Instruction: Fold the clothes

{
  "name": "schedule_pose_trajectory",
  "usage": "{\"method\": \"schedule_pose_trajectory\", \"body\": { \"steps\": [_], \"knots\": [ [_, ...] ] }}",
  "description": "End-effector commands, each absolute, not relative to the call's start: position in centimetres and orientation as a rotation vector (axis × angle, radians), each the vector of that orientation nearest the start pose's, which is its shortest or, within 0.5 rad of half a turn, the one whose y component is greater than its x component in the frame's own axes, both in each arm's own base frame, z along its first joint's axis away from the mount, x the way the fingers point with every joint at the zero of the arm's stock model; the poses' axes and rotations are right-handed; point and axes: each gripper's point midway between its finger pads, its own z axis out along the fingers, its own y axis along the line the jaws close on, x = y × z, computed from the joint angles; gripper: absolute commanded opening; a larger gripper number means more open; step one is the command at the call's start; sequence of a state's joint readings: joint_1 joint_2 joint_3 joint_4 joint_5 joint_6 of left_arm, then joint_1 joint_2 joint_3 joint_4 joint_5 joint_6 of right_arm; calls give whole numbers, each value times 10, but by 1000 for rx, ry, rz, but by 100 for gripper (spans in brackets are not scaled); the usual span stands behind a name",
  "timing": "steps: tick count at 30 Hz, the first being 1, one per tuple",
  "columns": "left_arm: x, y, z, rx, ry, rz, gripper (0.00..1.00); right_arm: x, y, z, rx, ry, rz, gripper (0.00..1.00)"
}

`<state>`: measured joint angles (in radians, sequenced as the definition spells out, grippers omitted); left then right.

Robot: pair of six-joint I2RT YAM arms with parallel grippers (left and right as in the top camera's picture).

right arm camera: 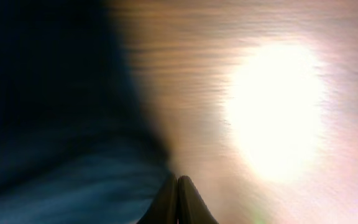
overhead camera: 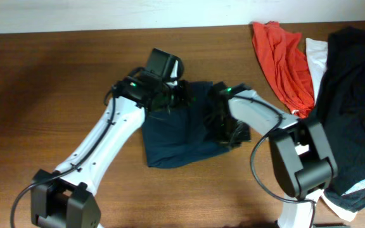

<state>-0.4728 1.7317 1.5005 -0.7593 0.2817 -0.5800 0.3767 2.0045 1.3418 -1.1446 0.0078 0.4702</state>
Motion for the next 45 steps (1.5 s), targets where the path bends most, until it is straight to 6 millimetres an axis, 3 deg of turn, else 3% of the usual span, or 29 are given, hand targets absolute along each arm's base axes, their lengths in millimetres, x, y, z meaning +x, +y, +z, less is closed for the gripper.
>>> {"method": "schedule_pose_trajectory", "body": {
  "steps": [1,3,4,6,8,10,12,16,18,21,23,25,26,27,28,29,31,32,34,36,37,41,45],
  "knots": [
    [423,-210,230,-81,2499,-775,73,332,62,76,389,3133,-233,4],
    [445,-193,245,-105,2404,-770,72,346,49,116,452,3052,-172,4],
    [466,-172,253,-150,2331,-734,71,356,60,140,333,3021,-17,4],
    [496,-144,248,-228,2262,-642,68,360,106,167,44,2982,370,5],
    [514,-140,226,-248,2267,-605,62,353,147,175,-144,2951,668,5],
    [529,-142,195,-256,2295,-596,57,348,161,168,-189,2979,680,6],
    [538,-144,138,-247,2385,-562,51,338,181,155,-250,3026,701,5],
    [513,-149,54,-262,2626,-504,43,324,210,125,-363,3093,702,5],
    [490,-145,29,-270,2753,-459,36,317,217,96,-394,3132,695,5],
    [456,-132,7,-218,2915,-347,36,305,213,56,-390,3187,677,5],
    [420,-111,-4,-251,3066,-177,24,292,205,27,-384,3214,655,5],
    [381,-100,-4,-277,3220,-91,21,283,175,0,-378,3261,400,6],
    [357,-95,-1,-292,3317,-43,20,283,151,-8,-316,3280,185,5],
    [346,-93,1,-300,3364,-27,21,288,131,-9,-249,3276,19,5],
    [332,-94,6,-293,3424,-40,20,296,116,-8,-213,3250,-86,5],
    [328,-109,14,-182,3460,-210,25,304,112,-5,-197,3237,-78,5],
    [346,-134,40,-148,3377,-461,34,312,107,0,-154,3225,-62,5],
    [361,-138,54,-126,3309,-489,45,313,105,0,-147,3226,-62,5],
    [382,-149,80,12,3191,-564,79,311,105,0,-148,3233,-66,5],
    [386,-170,92,278,3083,-773,95,311,105,0,-148,3234,-66,6],
    [387,-172,91,319,3063,-787,99,310,105,0,-148,3237,-68,6],
    [389,-176,74,360,3036,-786,99,308,104,0,-148,3243,-71,5],
    [378,-197,48,457,3015,-788,99,308,104,0,-148,3245,-71,6]
  ]
}}
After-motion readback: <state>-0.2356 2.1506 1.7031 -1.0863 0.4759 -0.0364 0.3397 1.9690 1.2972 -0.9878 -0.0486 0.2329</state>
